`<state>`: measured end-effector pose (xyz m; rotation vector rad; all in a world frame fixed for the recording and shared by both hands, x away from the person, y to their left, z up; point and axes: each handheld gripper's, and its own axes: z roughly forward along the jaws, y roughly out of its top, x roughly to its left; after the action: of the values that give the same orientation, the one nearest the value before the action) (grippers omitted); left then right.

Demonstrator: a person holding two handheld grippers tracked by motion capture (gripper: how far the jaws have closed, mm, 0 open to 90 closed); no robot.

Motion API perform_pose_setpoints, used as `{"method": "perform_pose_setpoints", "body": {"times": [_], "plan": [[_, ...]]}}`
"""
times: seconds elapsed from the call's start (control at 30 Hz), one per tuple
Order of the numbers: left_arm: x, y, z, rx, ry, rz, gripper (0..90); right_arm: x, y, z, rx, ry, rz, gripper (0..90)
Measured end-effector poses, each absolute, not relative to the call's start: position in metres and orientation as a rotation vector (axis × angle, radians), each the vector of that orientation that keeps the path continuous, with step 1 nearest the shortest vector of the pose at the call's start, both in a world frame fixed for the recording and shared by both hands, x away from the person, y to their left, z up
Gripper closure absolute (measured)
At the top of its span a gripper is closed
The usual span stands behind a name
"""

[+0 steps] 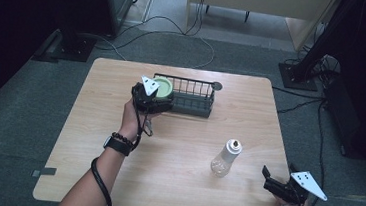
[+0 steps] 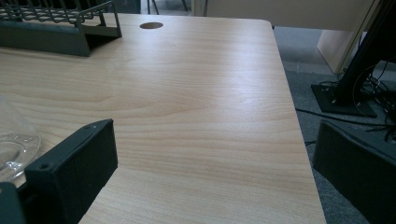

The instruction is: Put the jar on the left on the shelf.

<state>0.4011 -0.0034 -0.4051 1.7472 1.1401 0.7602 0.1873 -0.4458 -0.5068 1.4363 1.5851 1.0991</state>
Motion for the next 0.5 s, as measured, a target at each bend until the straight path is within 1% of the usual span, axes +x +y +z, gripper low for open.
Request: {"method": "perform_pose_setpoints", "body": {"times": [0.5], "plan": [[0.425, -0.01, -0.4, 1.743, 1.16, 0.765, 11.1, 0.188, -0.445, -0.507, 1.431, 1.593, 1.096, 0.0]]}}
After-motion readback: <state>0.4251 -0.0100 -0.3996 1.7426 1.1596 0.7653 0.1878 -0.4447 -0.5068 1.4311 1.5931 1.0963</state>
